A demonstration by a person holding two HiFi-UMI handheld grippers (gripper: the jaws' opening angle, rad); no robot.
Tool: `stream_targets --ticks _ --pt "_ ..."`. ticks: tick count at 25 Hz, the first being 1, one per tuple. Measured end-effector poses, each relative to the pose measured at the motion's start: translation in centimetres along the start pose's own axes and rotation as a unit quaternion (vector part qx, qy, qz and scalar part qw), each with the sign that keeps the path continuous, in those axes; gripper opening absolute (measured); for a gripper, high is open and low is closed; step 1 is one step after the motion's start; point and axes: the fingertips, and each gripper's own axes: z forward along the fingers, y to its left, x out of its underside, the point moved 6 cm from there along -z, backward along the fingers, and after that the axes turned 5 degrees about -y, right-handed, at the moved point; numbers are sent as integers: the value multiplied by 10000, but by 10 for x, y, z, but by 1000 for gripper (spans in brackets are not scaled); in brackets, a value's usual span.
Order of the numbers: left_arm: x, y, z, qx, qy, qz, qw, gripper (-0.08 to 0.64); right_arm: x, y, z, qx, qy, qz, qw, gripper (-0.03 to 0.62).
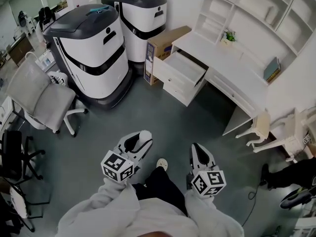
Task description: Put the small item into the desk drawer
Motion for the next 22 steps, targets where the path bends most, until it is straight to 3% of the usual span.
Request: stream_targets --ticks 22 --pt "-23 60 128 -409 2 -27 9992 187 -43 -101 130 -312 164 69 9994 38"
